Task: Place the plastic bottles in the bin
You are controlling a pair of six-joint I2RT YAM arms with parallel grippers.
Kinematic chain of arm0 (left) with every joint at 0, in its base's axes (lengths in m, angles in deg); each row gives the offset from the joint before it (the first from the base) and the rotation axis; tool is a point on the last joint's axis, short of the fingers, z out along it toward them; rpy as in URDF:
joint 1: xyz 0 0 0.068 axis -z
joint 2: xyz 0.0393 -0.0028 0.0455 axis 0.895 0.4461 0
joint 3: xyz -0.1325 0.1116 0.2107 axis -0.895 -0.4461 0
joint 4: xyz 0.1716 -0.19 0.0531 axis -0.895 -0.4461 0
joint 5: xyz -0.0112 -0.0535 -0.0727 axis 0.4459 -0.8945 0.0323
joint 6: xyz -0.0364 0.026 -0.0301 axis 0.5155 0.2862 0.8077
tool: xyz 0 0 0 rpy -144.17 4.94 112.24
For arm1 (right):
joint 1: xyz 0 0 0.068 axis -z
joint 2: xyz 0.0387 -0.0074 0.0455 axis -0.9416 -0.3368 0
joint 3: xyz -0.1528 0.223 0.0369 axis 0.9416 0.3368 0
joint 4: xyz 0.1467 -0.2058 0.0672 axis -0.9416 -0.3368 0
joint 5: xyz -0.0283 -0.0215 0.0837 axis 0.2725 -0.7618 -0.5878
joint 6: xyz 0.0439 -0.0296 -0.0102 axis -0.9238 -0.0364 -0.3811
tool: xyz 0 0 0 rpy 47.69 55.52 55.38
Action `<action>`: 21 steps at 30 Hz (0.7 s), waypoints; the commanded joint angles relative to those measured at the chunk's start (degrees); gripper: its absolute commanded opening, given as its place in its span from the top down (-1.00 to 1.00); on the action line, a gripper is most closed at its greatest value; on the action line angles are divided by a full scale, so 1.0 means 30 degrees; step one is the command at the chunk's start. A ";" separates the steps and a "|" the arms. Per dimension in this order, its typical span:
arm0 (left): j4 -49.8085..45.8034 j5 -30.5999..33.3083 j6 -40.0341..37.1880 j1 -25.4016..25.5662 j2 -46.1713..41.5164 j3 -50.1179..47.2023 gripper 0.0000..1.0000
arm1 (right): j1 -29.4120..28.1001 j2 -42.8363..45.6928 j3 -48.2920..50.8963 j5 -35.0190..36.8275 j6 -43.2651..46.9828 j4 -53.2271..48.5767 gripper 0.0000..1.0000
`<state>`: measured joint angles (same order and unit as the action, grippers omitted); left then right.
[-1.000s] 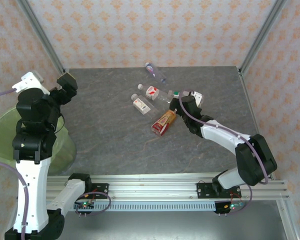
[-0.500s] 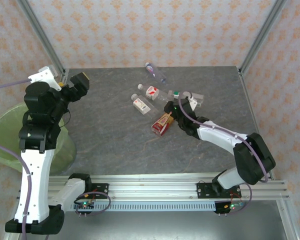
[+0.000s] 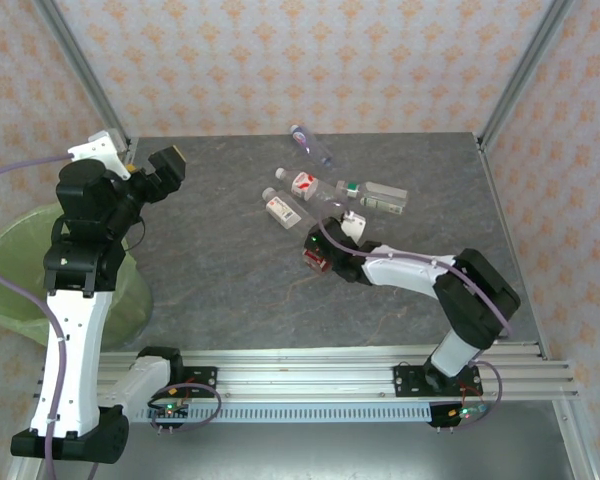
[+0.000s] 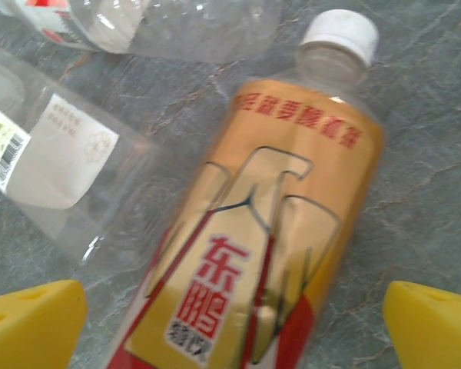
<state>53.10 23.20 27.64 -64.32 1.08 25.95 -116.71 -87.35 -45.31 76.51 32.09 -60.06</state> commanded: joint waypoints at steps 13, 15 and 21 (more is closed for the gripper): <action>0.0648 -0.0216 -0.0026 -0.0132 0.0385 -0.0255 -1.00 | -0.0179 -0.2646 -0.1419 -0.0085 0.0897 -0.3021 -0.99; 0.0691 -0.0219 -0.0019 -0.0135 0.0407 -0.0255 -1.00 | -0.0181 -0.2778 -0.1456 0.0073 0.1105 -0.3171 -0.97; 0.0677 -0.0188 0.0000 -0.0124 0.0502 -0.0186 -1.00 | -0.0181 -0.2438 -0.1212 0.1371 0.2025 -0.3715 -0.83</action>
<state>53.47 23.14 27.69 -64.32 2.43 25.67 -117.17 -95.45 -48.24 76.71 35.98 -68.45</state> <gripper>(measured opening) 0.999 0.920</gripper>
